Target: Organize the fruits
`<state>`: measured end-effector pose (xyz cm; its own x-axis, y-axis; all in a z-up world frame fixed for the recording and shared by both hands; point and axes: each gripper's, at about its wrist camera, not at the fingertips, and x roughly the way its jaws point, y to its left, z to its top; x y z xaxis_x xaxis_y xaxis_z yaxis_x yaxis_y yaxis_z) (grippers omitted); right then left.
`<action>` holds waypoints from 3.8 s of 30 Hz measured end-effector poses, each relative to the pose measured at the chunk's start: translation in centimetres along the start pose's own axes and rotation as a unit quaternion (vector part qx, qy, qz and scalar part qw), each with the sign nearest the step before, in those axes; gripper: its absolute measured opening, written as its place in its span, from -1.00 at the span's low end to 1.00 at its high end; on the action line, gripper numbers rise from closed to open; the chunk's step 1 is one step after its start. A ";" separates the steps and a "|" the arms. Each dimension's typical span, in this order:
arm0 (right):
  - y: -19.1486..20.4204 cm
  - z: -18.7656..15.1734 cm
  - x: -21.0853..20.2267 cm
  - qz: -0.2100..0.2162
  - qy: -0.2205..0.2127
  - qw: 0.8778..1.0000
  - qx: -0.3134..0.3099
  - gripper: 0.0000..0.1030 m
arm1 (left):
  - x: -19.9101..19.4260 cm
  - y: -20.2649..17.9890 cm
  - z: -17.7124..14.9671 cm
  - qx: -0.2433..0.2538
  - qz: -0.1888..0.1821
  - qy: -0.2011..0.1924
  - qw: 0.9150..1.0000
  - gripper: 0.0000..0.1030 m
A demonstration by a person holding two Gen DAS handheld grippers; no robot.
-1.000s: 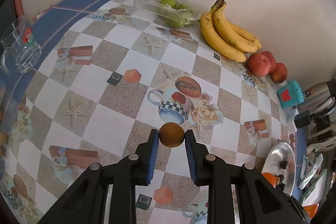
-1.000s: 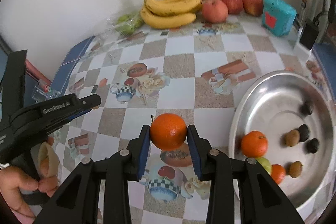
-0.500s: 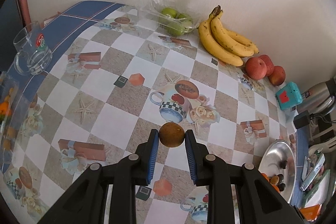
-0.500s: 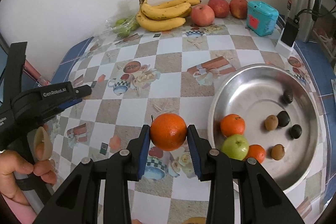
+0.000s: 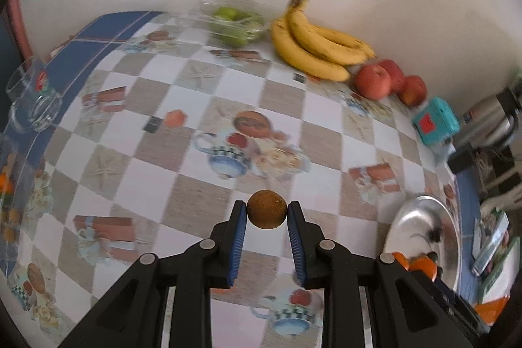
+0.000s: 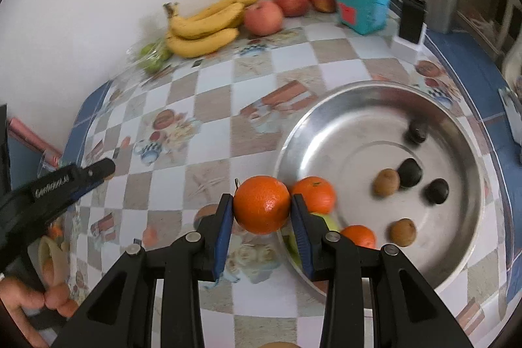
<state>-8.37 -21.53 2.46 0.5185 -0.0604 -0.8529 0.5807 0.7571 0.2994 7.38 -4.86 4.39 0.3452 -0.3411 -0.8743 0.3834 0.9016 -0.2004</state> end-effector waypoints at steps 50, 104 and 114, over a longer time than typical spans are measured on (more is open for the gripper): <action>-12.4 -2.7 -2.0 -0.054 0.019 0.985 0.161 -0.27 | 0.9 -18.7 -12.3 0.295 -0.027 0.055 0.953 -0.46; -10.9 -2.5 -1.2 -0.046 0.038 0.989 0.133 -0.23 | 3.0 -10.4 -7.1 0.077 -0.028 0.091 0.993 -0.24; -9.2 -2.2 -1.2 -0.041 0.034 0.994 0.094 -0.23 | 3.0 -9.3 -6.7 0.058 -0.009 0.083 0.995 0.18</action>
<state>-15.70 -27.04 -0.24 0.4237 -0.0678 -0.9032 0.7304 0.6153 0.2965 -0.86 -12.45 0.71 0.1960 -0.2992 -0.9338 0.4875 0.8560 -0.1720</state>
